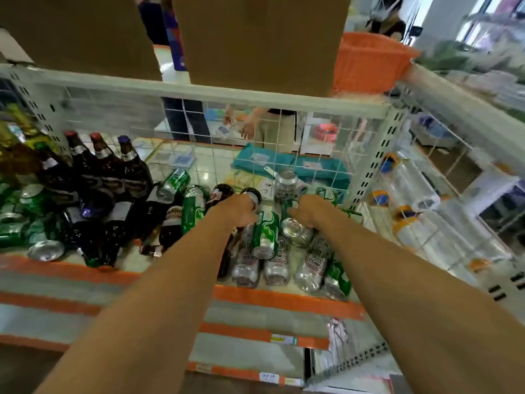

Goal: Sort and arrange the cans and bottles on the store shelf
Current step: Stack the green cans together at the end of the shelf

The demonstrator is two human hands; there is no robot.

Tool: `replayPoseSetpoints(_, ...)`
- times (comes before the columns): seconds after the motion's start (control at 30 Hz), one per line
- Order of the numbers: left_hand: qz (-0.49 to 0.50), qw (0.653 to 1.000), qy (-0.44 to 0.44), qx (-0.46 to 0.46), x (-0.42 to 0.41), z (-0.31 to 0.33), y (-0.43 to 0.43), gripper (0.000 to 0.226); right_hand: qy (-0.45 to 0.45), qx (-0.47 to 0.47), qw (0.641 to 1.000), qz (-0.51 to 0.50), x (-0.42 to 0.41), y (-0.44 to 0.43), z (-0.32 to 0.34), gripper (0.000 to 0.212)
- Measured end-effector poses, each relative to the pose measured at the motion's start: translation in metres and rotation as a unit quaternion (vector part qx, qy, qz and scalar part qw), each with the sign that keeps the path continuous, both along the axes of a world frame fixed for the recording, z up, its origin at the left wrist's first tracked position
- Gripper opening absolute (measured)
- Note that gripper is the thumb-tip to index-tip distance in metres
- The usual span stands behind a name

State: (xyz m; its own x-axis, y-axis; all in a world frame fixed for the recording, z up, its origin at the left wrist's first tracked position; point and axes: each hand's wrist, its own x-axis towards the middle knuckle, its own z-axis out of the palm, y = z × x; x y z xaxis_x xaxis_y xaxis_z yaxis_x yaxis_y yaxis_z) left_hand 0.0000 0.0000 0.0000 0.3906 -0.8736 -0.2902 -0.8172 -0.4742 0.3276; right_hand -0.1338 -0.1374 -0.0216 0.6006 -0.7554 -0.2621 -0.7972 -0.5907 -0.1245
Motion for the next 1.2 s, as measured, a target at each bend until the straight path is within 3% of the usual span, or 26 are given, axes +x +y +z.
replayPoseSetpoints(0.07,0.019,1.0,0.024,0.002,0.007,-0.009,-0.01,0.031,0.003,0.001,1.0,-0.024,0.012,-0.005,-0.006,0.059)
replayPoseSetpoints(0.23,0.035,0.998,0.051,-0.002,0.022,-0.035,-0.038,0.026,0.003,-0.005,1.0,-0.019,0.036,-0.013,-0.017,0.042)
replayPoseSetpoints(0.37,0.012,0.999,0.046,0.006,0.027,-0.049,-0.049,0.038,0.01,0.027,0.998,-0.049,0.041,-0.027,-0.028,0.053)
replayPoseSetpoints(0.63,0.018,0.998,0.065,0.018,0.028,-0.051,-0.053,0.033,-0.046,0.083,0.993,-0.07,0.042,-0.033,-0.022,0.059)
replayPoseSetpoints(0.77,-0.011,0.998,0.018,0.06,0.027,-0.034,-0.046,0.038,-0.039,0.098,0.994,-0.025,0.041,-0.03,0.01,0.048)
replayPoseSetpoints(0.87,-0.009,0.997,0.012,0.071,0.029,-0.014,-0.037,0.033,-0.047,0.078,0.996,0.025,0.041,-0.023,0.042,0.059)
replayPoseSetpoints(0.97,0.018,0.999,0.01,0.047,0.035,0.009,-0.025,0.033,-0.038,0.065,0.994,0.075,0.045,-0.013,0.079,0.039)
replayPoseSetpoints(1.2,0.124,0.992,-0.03,0.022,0.075,0.062,0.044,0.045,-0.107,0.068,0.978,0.163,0.086,0.039,0.134,0.041)
